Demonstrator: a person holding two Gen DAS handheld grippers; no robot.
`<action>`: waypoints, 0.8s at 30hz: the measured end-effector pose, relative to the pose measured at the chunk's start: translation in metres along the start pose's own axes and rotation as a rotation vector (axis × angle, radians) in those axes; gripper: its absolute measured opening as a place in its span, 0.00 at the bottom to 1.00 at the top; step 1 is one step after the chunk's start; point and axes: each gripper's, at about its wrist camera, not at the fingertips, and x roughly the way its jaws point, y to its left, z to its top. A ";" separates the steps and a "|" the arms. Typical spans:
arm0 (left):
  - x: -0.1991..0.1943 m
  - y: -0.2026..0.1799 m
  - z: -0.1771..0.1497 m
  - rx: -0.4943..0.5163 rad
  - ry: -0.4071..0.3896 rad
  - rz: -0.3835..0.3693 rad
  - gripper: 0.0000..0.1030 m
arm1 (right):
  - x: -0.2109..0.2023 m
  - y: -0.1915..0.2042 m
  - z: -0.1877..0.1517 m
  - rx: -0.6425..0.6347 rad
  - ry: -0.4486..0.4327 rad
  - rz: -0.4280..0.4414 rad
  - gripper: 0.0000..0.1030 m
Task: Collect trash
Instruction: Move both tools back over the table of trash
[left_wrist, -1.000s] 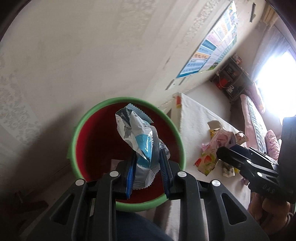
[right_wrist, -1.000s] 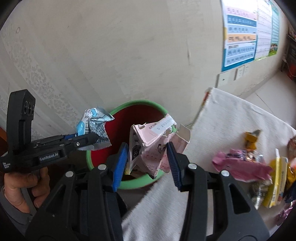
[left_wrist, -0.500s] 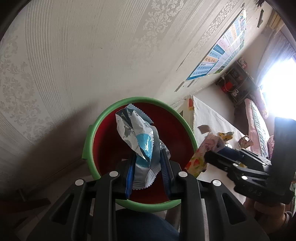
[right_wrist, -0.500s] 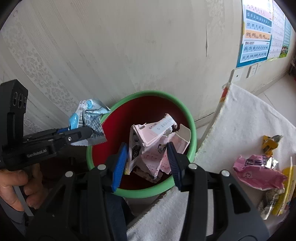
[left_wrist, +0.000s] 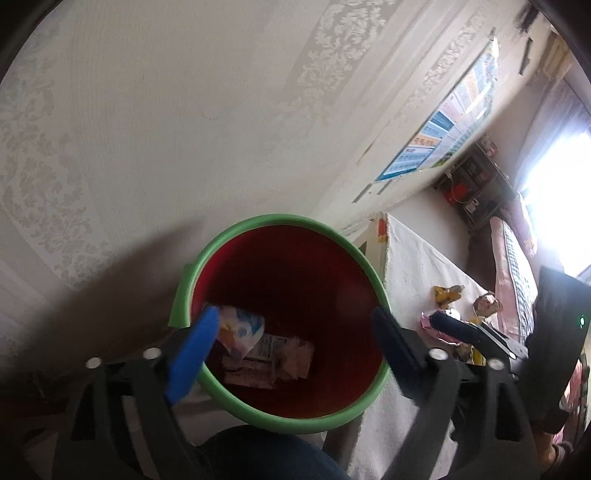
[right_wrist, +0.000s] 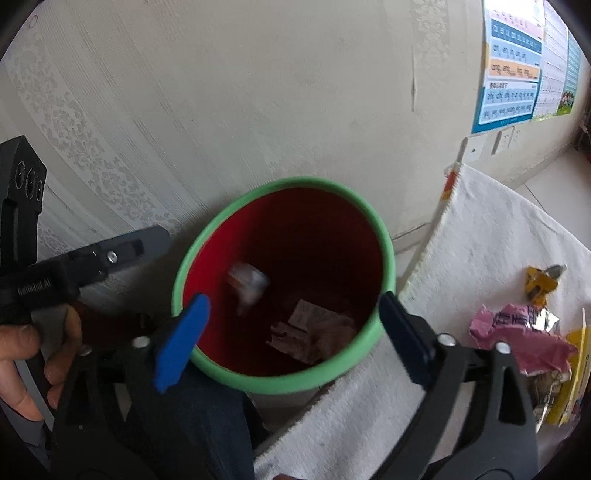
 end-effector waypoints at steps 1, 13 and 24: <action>0.000 0.001 0.000 -0.014 -0.002 0.009 0.91 | -0.002 -0.002 -0.002 0.005 -0.004 -0.008 0.95; 0.010 -0.035 -0.019 0.051 0.038 0.009 0.92 | -0.046 -0.042 -0.031 0.095 -0.034 -0.086 0.95; 0.019 -0.107 -0.038 0.187 0.082 -0.041 0.92 | -0.099 -0.101 -0.066 0.196 -0.094 -0.177 0.95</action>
